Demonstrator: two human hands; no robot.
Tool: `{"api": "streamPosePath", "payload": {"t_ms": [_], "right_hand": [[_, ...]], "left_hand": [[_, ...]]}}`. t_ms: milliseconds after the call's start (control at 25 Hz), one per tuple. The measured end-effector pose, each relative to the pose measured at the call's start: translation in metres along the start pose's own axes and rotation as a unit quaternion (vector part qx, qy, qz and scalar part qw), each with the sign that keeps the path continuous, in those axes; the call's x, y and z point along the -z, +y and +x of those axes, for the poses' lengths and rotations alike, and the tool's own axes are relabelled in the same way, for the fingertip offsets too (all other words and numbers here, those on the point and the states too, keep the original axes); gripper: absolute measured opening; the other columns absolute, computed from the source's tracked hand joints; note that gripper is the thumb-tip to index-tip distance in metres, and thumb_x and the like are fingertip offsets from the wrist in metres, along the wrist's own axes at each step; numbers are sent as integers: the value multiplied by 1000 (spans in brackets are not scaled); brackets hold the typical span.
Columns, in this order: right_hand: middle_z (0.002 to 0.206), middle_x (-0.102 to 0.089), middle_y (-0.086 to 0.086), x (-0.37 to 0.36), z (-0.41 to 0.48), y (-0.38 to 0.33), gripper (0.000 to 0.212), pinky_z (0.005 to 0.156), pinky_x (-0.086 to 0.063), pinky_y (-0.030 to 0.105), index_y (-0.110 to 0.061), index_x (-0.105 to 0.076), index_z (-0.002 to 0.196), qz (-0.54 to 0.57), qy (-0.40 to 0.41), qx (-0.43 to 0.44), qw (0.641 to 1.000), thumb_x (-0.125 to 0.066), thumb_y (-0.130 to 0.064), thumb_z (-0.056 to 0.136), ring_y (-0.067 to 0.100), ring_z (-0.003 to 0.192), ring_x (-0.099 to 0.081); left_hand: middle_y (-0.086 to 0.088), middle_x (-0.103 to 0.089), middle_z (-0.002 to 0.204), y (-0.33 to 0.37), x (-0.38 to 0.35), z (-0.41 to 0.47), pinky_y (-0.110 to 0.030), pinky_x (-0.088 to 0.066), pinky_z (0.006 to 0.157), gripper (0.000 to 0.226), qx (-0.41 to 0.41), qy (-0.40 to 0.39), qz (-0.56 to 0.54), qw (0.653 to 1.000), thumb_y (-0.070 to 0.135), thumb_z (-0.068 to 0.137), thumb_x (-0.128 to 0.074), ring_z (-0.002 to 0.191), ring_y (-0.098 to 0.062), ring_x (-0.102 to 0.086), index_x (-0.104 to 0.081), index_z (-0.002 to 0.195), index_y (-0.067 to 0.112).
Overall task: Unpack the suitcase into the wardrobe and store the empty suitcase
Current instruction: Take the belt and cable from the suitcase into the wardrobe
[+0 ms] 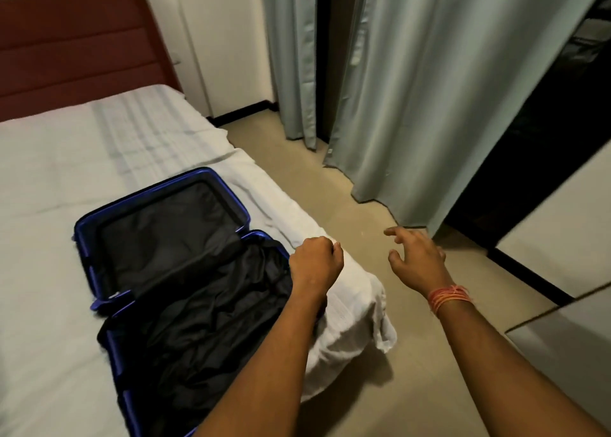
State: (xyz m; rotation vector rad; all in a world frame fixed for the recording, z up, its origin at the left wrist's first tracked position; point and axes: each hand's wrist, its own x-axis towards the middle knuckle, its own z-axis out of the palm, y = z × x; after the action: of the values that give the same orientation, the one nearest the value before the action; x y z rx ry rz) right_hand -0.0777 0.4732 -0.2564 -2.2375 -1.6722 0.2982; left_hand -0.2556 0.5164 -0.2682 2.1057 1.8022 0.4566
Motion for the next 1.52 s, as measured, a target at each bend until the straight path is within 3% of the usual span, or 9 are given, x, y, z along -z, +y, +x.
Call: {"api": "streamPosePath", "payload": {"t_ms": [240, 480, 680, 800, 960, 1200, 1360, 1440, 1520], "right_hand": [[126, -55, 6, -55, 35, -43, 42, 107, -28, 57, -23, -44, 129, 9, -125, 95, 988, -36, -5, 92, 28, 114, -54], [123, -55, 10, -87, 67, -89, 43, 103, -32, 51, -17, -44, 123, -4, -240, 181, 954, -42, 2, 85, 34, 111, -52], [99, -64, 2, -120, 71, -125, 27, 113, -14, 56, -26, -57, 89, -5, -297, 202, 933, -46, -2, 84, 27, 114, -52], [97, -61, -2, -142, 63, -148, 28, 105, -25, 52, -30, -55, 75, -15, -308, 222, 925, -44, -6, 84, 26, 108, -53], [110, -50, -2, -188, 57, -174, 18, 94, -33, 47, -29, -51, 77, -66, -333, 256, 905, -45, -21, 93, 28, 108, -41], [122, -32, 7, -257, 59, -226, 14, 103, -28, 52, -26, -60, 93, -175, -344, 224, 895, -46, -28, 93, 34, 111, -33], [121, -41, 12, -293, 69, -260, 24, 108, -26, 48, -21, -63, 108, -224, -321, 215, 895, -46, -28, 92, 37, 112, -38], [117, -52, 11, -306, 73, -273, 27, 100, -34, 42, -23, -64, 110, -242, -317, 230, 888, -46, -29, 91, 35, 110, -43], [113, -56, 7, -321, 70, -285, 25, 93, -37, 39, -25, -65, 107, -235, -321, 236, 887, -46, -28, 91, 33, 108, -45]], "left_hand": [[-3, -44, 57, -61, 1, 8, -29, -32, 50, 43, 103, 14, 7, 995, 37, 93, -44, 56, -28, -49, -40, 58, 12], [-1, -42, 55, -88, 6, 14, -31, -39, 53, 47, 183, 27, 20, 982, 39, 92, -47, 56, -27, -52, -33, 54, 16], [-1, -52, 58, -117, 9, 3, -32, -47, 56, 45, 259, 21, 20, 966, 41, 91, -47, 57, -24, -56, -46, 56, 13], [-1, -57, 63, -142, 7, -8, -31, -46, 58, 43, 300, 21, 16, 954, 42, 91, -47, 61, -23, -58, -53, 61, 12], [1, -50, 59, -189, 4, -19, -29, -39, 56, 45, 349, 3, 8, 937, 41, 93, -46, 57, -20, -50, -45, 58, 14], [2, -45, 56, -272, 5, -11, -29, -38, 56, 50, 379, -14, -43, 924, 42, 95, -46, 56, -21, -50, -36, 53, 16], [-3, -55, 63, -339, 7, 8, -32, -41, 58, 47, 378, -13, -78, 923, 46, 94, -45, 67, -26, -59, -45, 59, 15], [-1, -56, 69, -375, 2, 15, -31, -41, 59, 41, 382, -21, -89, 920, 45, 95, -43, 74, -25, -61, -51, 66, 18], [-3, -63, 90, -413, -3, 22, -35, -48, 70, 31, 403, -21, -100, 910, 42, 96, -44, 90, -24, -62, -64, 94, 18]]}}
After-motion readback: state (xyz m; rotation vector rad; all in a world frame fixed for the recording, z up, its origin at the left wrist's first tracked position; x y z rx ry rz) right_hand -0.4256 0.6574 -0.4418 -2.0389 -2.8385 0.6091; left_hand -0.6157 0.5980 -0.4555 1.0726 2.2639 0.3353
